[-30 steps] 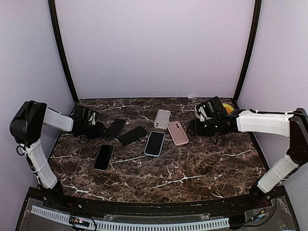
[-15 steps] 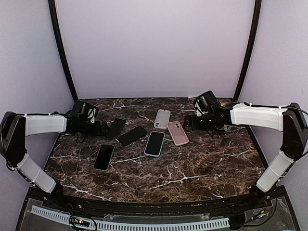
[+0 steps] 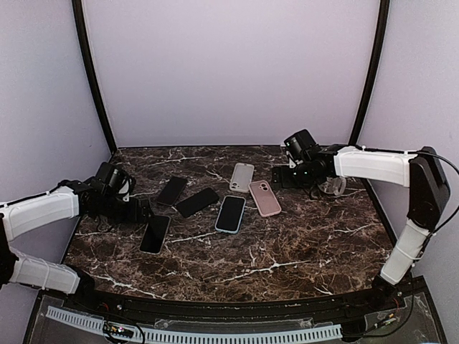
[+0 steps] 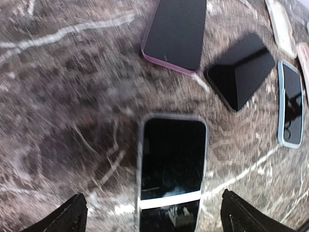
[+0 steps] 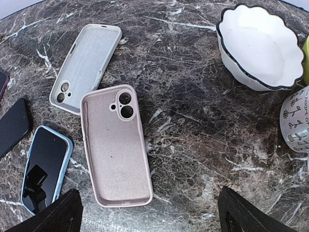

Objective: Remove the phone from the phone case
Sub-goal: Pick up the phone with the phone case from the center of the board, then pass from the left arm to the right, then remove the top left corner of the phone case.

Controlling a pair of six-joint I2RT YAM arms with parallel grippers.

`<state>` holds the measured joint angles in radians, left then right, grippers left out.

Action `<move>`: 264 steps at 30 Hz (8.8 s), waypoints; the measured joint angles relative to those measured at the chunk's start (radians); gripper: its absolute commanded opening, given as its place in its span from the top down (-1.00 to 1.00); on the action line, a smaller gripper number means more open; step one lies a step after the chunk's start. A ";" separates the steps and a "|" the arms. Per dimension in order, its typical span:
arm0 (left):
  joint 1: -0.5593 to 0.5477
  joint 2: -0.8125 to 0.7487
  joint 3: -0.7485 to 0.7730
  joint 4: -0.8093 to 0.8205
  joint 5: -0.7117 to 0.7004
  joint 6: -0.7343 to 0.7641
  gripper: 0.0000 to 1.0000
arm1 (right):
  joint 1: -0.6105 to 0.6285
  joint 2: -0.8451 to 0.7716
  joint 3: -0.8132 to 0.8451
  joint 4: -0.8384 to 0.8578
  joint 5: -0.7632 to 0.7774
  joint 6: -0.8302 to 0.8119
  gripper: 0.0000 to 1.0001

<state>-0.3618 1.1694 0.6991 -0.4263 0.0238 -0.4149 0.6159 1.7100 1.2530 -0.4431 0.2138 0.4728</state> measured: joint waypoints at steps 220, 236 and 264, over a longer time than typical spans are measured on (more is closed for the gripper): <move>-0.389 -0.201 -0.082 0.485 0.881 1.101 0.31 | 0.248 -0.270 -0.228 0.624 -1.255 -0.931 1.00; -0.401 -0.195 -0.082 0.480 0.883 1.110 0.54 | 0.272 -0.269 -0.228 0.629 -1.249 -0.954 1.00; -0.432 -0.167 -0.082 0.348 0.958 1.134 0.63 | 0.377 -0.295 -0.229 0.513 -1.179 -1.044 1.00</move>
<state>-0.7937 1.0019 0.6170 -0.0788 0.9813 0.7189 0.9928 1.4151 1.0241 0.0700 -0.9649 -0.5716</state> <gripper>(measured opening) 0.198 0.101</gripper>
